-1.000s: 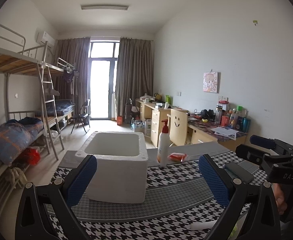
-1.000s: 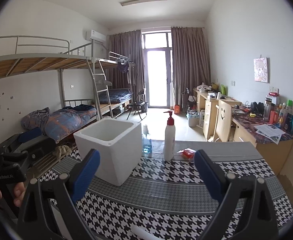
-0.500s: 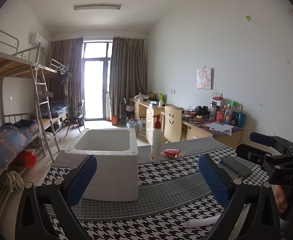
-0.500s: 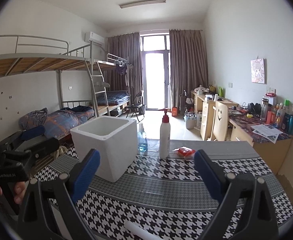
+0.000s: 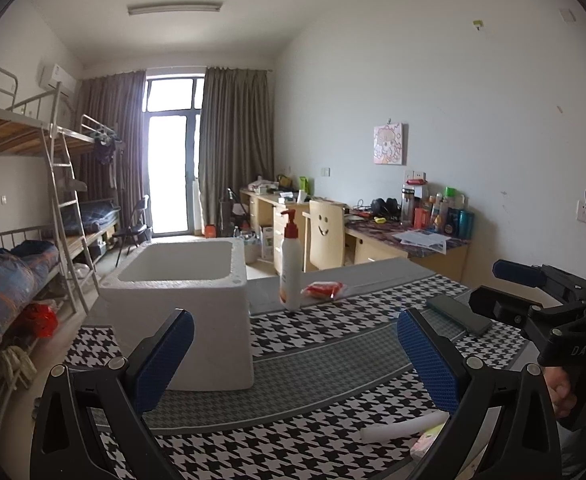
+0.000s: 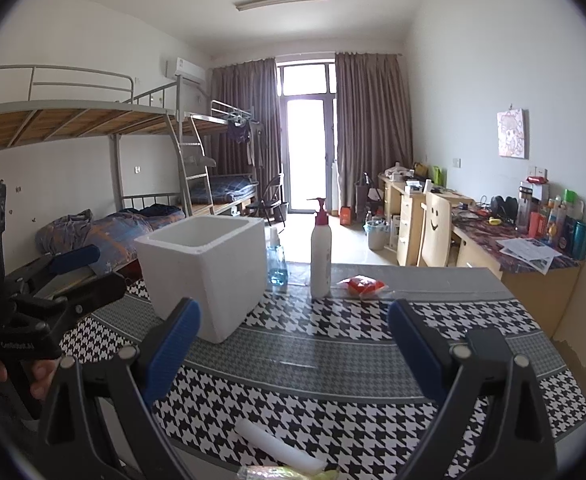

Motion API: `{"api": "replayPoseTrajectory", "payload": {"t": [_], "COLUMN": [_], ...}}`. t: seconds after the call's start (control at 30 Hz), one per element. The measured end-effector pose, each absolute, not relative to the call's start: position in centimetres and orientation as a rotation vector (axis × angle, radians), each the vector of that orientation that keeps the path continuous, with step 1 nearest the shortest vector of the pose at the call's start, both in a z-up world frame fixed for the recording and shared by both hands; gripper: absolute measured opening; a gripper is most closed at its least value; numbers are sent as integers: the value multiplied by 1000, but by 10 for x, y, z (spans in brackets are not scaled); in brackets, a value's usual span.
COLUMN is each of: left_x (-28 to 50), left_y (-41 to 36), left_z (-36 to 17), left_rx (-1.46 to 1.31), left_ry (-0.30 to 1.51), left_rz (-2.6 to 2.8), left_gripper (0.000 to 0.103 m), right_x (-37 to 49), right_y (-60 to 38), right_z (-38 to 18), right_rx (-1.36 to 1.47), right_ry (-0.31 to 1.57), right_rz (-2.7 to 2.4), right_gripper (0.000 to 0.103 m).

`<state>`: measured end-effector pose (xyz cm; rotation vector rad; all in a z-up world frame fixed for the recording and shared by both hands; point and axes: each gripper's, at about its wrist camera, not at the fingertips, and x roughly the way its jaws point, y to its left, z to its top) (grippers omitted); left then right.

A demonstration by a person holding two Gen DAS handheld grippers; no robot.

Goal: Organize soft objects

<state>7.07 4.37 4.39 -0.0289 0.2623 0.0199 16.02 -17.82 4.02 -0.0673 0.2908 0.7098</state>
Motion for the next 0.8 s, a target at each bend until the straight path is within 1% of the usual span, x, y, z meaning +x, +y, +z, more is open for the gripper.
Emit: {"api": "replayPoseTrajectory", "payload": {"t": [0.8], "left_x": [95], "left_y": [30], "left_z": [16], "left_rx": [-10], "left_ry": [361], "left_rz": [-56], "left_gripper": [102], "right_x": [160], "right_y": [-193], "right_z": [3], "right_rx": [-78], "right_ry": [389], "right_rz": [709], "right_gripper": [97]}}
